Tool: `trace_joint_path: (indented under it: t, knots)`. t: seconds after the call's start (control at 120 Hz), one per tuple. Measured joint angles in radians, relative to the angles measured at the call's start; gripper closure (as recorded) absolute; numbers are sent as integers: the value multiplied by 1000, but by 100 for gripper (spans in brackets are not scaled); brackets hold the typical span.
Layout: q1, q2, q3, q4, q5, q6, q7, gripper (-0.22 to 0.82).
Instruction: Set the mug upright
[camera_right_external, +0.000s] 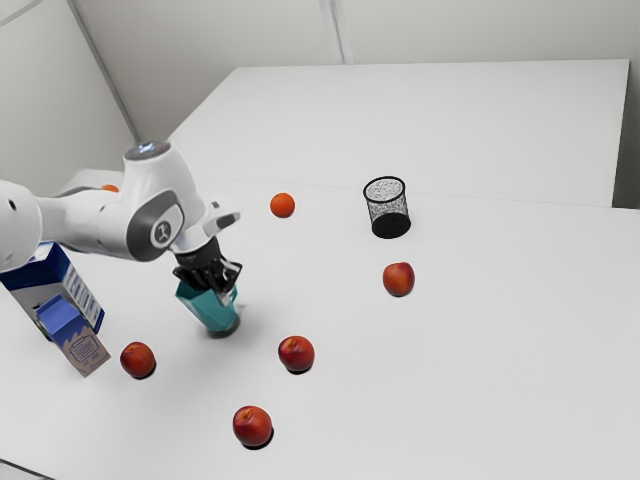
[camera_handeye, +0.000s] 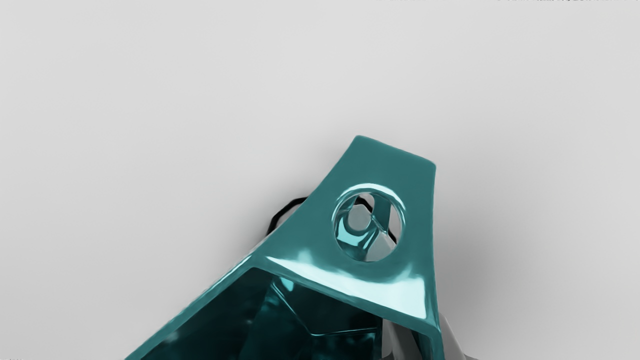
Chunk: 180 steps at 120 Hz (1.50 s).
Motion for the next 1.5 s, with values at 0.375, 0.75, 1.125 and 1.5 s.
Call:
trace_joint_path:
  t: [0.375,0.75,1.125,1.5]
  knots:
    - [-34,50,12,-8,-3,59,-94,70]
    - [-51,53,13,2,-15,60,-87,13]
    - [-24,44,14,24,-21,59,-66,2]
    - [7,22,14,27,-60,45,-50,0]
